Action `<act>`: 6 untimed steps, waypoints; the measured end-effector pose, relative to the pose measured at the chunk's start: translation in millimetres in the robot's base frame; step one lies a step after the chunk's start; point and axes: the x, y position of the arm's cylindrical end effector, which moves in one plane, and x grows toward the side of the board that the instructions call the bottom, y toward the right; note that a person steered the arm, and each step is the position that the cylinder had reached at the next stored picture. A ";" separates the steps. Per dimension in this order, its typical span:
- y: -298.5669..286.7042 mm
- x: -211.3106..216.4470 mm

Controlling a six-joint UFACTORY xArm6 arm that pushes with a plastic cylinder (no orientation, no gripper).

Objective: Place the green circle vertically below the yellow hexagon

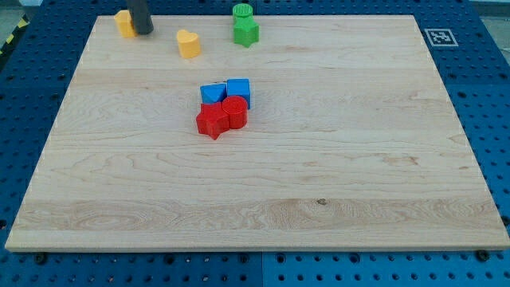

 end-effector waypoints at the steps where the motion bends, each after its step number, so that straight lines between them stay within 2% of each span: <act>1: 0.2 0.0; 2: 3.1 14.9; 4: 25.9 85.3; 5: 75.6 105.5; 6: 145.9 106.2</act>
